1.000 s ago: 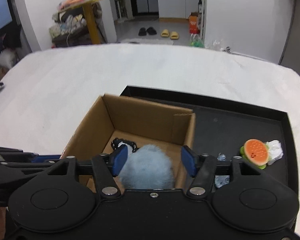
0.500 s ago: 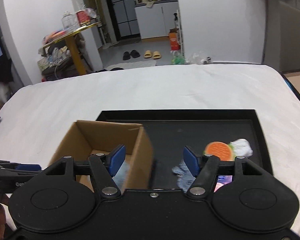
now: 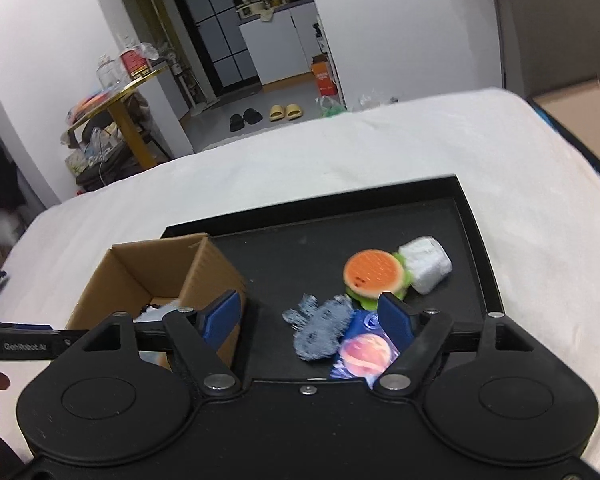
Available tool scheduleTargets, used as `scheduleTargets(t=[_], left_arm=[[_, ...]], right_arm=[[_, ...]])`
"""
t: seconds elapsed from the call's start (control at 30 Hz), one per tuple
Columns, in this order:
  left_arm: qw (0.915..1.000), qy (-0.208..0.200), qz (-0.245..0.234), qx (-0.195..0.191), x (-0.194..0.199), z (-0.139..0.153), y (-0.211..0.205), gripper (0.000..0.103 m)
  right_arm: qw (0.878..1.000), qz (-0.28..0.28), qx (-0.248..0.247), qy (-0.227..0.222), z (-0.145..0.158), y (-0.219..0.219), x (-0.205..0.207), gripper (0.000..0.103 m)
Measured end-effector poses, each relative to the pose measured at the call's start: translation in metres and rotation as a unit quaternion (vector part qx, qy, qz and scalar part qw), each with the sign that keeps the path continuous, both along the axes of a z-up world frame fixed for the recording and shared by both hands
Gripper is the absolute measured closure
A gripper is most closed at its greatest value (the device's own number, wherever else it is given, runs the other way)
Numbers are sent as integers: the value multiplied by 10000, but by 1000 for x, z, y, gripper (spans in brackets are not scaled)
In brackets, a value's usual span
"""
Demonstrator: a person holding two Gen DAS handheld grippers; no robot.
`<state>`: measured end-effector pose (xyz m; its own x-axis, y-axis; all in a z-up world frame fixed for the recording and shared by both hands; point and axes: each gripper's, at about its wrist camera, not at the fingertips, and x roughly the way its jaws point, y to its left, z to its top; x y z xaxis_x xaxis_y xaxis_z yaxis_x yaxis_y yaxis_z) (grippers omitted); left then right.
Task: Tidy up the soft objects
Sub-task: 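Move the right tool to the purple galaxy tissue pack and grasp it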
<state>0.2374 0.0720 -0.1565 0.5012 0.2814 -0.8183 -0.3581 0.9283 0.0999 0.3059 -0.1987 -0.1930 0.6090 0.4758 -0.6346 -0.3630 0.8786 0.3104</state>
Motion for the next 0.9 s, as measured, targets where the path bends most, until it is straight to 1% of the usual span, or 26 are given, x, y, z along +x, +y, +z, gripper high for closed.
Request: scheduleTargets(t=[0.13,0.3,0.43,0.5,0.63,0.67,0.73,0.77,0.83,0.87,0.9], left_arm=[[10000,12,24,72,-2,1,-4,34],[9997,79,-32,210,0,-3,-16,33],[9996,128,-74,254,0,-8,-24,33],[9994,150,-84,293,0,-9,-26,33],[9991,141,-90,392,-1,-9,-26,33],[9991,158,-63,391,-1,-10,-25,33],[9991,215,-8,367,-1,-11,-22,33],[9991,230,20,362,-1,-11,-21,33],[9991,205,20,377,-3,-10,-20,33],[9990,193,8,395,-4,-9,-20,33],[9990,181,5,405,-4,-9,-20,33]], right_arm=[[9998,-84,47,185,-14,-16,6,28],[9985,-200,227,453,-29,-33,10,28],[9965,-422,139,710,-40,-38,13,28],[9964,-407,137,735,-43,-35,13,28],[9958,-385,15,834,-53,-24,17,28],[9952,-387,-88,890,-57,-19,18,28],[9937,-430,-458,928,-66,-9,17,29],[9931,-427,-586,927,-70,-6,17,31],[9917,-403,-773,947,-77,-2,16,50],[9916,-390,-800,941,-79,-3,14,53],[9922,-388,-800,874,-78,-5,11,54]])
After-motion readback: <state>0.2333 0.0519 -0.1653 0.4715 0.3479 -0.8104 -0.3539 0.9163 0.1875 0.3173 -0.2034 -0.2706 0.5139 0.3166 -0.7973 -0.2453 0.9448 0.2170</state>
